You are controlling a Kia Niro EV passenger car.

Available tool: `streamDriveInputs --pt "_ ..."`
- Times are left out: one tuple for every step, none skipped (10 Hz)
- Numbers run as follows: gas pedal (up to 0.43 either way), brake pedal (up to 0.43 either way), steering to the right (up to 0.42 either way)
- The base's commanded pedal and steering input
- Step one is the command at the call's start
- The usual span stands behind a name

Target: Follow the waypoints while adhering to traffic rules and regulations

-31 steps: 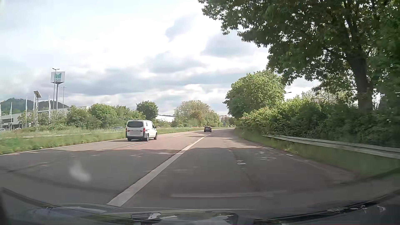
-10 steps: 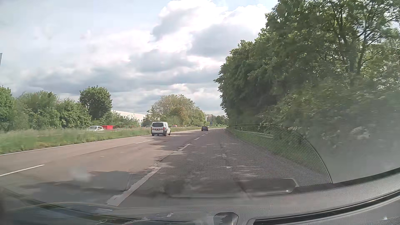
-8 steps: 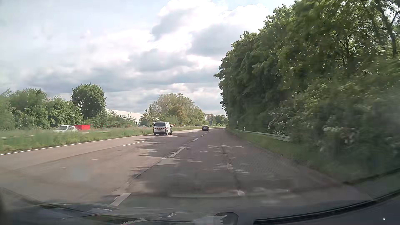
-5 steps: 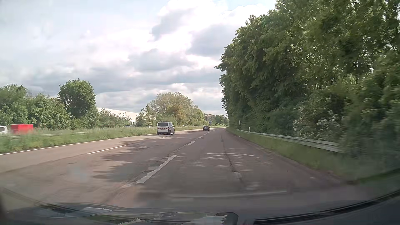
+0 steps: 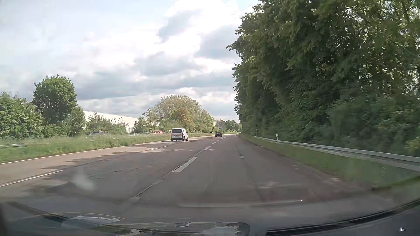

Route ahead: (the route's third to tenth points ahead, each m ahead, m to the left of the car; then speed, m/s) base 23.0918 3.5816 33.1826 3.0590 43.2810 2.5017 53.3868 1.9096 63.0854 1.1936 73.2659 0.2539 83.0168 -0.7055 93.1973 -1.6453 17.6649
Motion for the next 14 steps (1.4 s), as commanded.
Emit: streamDriveInputs --pt "0.24 0.0 0.004" --pt "0.24 0.0 0.004" --pt "0.24 0.0 0.004" --pt "0.228 0.0 0.004" --pt "0.228 0.0 0.004" --pt "0.228 0.0 0.004" --pt "0.228 0.0 0.004" --pt "0.22 0.0 0.003" --pt "0.209 0.0 0.003" --pt "0.209 0.0 0.003" --pt "0.209 0.0 0.003" --pt "0.209 0.0 0.003" --pt "0.209 0.0 0.003" --pt "0.209 0.0 0.003"
